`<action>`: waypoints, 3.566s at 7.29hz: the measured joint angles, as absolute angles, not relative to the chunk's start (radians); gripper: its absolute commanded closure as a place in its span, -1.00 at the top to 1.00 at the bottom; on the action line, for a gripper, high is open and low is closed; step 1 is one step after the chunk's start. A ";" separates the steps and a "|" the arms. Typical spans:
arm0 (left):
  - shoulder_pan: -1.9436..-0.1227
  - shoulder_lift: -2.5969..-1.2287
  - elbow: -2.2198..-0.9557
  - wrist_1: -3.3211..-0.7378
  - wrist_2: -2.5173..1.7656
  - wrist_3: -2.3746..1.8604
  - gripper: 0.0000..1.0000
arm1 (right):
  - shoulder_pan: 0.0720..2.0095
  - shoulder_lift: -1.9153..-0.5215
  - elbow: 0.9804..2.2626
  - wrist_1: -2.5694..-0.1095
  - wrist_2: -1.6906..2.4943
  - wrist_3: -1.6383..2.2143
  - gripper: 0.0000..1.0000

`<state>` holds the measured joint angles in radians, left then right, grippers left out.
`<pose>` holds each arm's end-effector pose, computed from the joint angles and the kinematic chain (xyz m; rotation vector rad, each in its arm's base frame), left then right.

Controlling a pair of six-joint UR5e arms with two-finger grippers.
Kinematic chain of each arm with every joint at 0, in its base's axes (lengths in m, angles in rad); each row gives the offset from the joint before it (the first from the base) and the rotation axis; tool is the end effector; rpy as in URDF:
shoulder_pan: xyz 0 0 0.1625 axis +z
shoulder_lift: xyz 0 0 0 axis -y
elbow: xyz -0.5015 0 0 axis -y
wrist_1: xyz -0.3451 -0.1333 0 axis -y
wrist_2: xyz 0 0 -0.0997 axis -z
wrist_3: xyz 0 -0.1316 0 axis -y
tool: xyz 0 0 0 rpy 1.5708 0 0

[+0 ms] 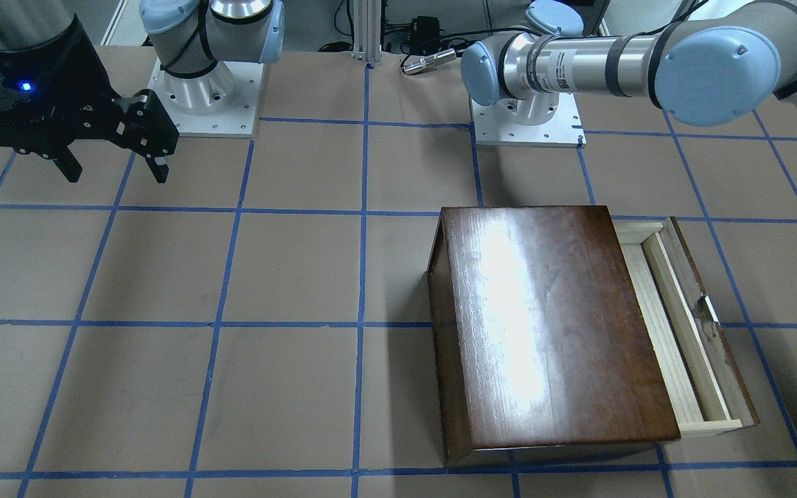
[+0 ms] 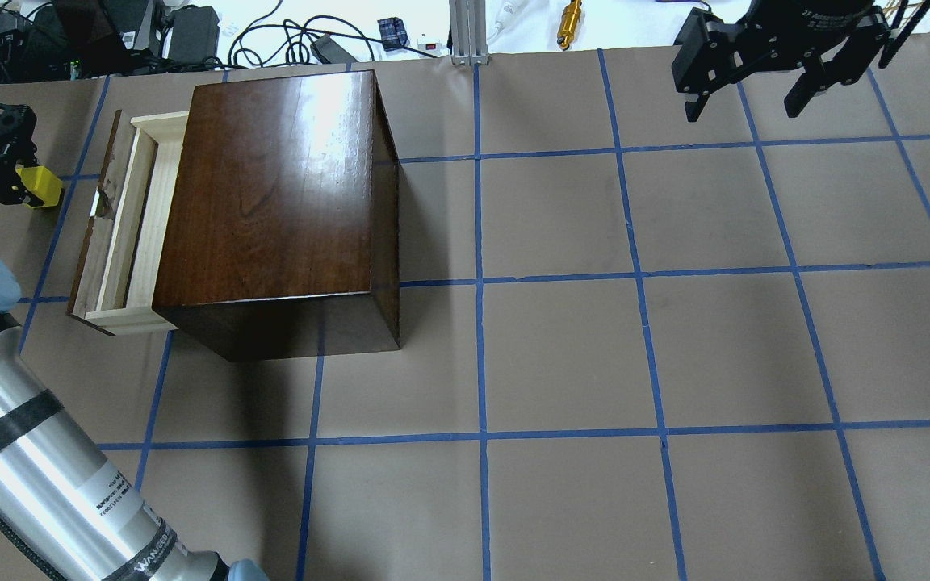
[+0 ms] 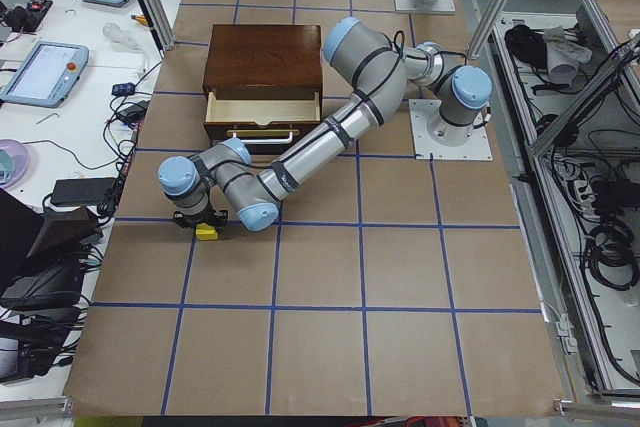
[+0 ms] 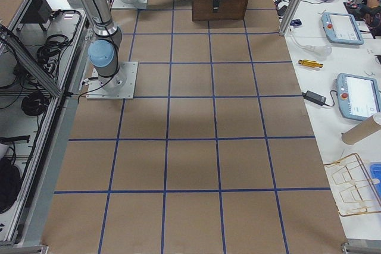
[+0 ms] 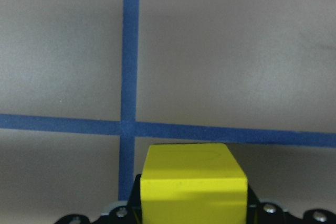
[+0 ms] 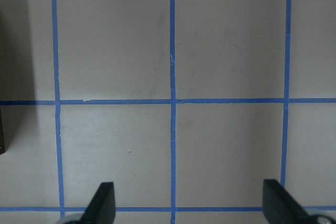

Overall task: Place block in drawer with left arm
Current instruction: 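Lift the yellow cube and carry it over the open drawer, then lower the cube into the drawer and open the left gripper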

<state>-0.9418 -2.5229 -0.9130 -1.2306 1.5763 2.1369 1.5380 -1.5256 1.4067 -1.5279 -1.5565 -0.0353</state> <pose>0.3896 -0.7608 0.2264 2.1188 2.2567 -0.0049 0.1195 -0.4789 0.5808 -0.0048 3.1276 -0.1196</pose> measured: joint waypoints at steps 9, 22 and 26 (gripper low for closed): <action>-1.105 -2.184 -0.936 -1.634 1.555 2.058 -1.00 | 1.538 -1.526 1.407 -1.528 -1.555 -0.035 1.00; -1.243 -1.965 -1.395 -1.490 1.560 1.889 -1.00 | 1.539 -1.525 1.407 -1.528 -1.557 -0.035 1.00; -1.243 -1.942 -1.465 -1.422 1.561 1.864 -0.31 | 1.538 -1.525 1.407 -1.528 -1.556 -0.035 1.00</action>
